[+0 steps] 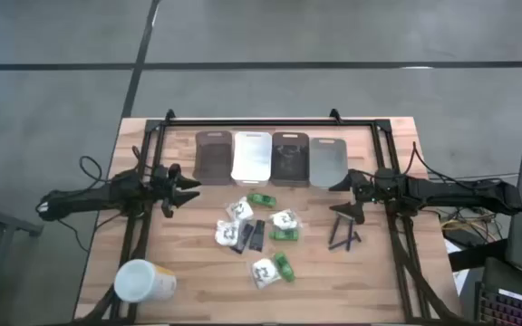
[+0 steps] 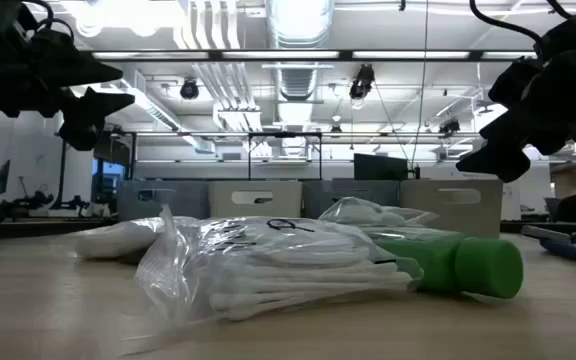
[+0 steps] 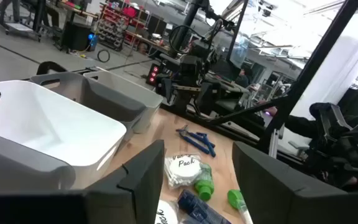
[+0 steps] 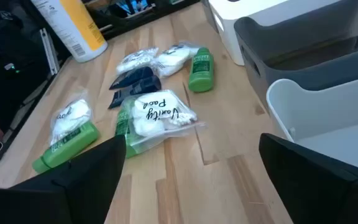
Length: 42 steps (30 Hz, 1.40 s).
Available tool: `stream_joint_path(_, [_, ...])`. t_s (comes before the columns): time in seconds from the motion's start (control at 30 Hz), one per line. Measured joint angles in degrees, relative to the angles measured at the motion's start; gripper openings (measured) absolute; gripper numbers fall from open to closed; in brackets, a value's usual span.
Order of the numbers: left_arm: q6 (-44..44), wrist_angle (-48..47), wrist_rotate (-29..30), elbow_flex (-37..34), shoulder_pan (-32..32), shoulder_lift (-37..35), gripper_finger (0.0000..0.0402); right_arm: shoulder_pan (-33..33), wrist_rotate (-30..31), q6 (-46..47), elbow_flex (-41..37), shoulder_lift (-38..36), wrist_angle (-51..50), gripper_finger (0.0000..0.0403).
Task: Pick & Place Travel size toiletries
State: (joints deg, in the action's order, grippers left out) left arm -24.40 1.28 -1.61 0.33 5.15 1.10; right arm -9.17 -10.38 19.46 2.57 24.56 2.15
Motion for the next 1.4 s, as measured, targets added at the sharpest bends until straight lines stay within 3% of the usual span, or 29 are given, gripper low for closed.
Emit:
stream_joint_path(0.6, [0.00,-0.01,-0.02,0.00,-0.02,0.00,0.0194,0.00,-0.01,-0.07,0.00,0.00,-0.02,0.0364])
stream_joint_path(0.77, [0.00,-0.02,-0.02,0.00,-0.07,0.02,0.0194,-0.67,6.08,-12.85,0.21,-0.33,0.46,0.0363])
stream_joint_path(0.93, [-0.01,-0.01,-0.02,0.00,-0.07,0.03,0.0194,-0.61,9.23,9.70,3.49,-0.63,5.00,0.0363])
stream_joint_path(1.07, [0.00,-0.02,-0.02,0.00,-0.04,0.02,0.0194,-0.64,14.11,14.45,6.63,-0.46,4.53,0.0363])
stream_joint_path(1.2, [0.00,-0.02,-0.02,0.00,-0.04,0.02,0.0194,-0.22,12.80,24.41,11.87,0.36,11.27,0.0363])
stream_joint_path(1.4, [0.00,-0.02,-0.02,0.00,-0.04,0.02,0.0194,-0.17,7.28,5.77,20.36,0.48,0.04,0.0363])
